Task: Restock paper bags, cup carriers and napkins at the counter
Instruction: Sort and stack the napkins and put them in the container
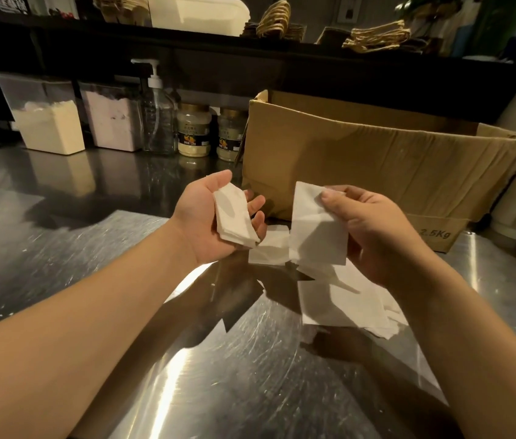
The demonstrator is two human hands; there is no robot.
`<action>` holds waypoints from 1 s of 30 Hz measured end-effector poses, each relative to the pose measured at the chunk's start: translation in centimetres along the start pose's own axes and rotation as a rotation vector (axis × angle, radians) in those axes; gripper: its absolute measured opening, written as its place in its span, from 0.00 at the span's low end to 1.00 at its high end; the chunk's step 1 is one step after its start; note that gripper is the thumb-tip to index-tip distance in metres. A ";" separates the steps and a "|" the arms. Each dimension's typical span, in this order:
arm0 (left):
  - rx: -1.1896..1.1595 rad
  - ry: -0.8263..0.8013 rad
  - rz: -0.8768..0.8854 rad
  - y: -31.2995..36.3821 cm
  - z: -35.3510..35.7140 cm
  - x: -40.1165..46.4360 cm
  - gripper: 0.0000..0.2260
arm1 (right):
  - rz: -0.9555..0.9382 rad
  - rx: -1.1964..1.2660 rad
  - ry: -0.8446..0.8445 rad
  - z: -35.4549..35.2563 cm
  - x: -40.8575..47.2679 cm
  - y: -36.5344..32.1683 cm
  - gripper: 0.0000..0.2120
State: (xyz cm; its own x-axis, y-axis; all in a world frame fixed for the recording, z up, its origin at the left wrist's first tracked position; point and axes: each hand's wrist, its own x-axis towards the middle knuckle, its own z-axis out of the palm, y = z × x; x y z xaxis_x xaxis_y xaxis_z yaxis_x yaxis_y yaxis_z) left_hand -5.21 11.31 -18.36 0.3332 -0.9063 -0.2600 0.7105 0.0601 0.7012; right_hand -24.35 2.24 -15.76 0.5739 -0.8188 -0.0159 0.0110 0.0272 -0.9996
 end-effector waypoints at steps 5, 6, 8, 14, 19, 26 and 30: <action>0.054 -0.047 -0.017 -0.1 -0.1 0.2 0.25 | 0.187 0.131 0.028 -1.8 0.9 -0.3 0.09; 0.061 -0.055 -0.019 -0.1 -0.1 0.2 0.26 | 0.216 0.130 0.020 -2.0 0.9 -0.3 0.10; 0.073 -0.076 -0.026 -0.2 -0.2 0.2 0.25 | 0.199 0.080 0.064 -2.4 1.1 -0.3 0.06; 0.071 -0.094 -0.034 -0.4 0.0 0.2 0.20 | 0.077 -0.306 0.218 -2.7 1.9 0.7 0.06; 0.081 -0.109 -0.075 -0.6 0.2 0.0 0.25 | 0.139 -0.052 0.158 -2.9 1.2 -0.3 0.07; 0.112 -0.095 -0.076 -0.7 0.4 -0.3 0.27 | -0.017 -0.746 -0.154 -4.4 1.2 -0.4 0.11; 0.113 -0.091 -0.076 -0.7 0.4 -0.3 0.26 | -0.013 -1.198 -0.257 -4.4 1.4 0.2 0.11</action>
State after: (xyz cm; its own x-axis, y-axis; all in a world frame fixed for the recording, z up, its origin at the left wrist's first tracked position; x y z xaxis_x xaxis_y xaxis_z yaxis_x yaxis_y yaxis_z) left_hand -6.11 11.39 -18.52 0.2201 -0.9410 -0.2571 0.6552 -0.0527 0.7536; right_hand -27.16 -1.38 -16.04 0.7256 -0.6745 -0.1363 -0.6646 -0.6357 -0.3927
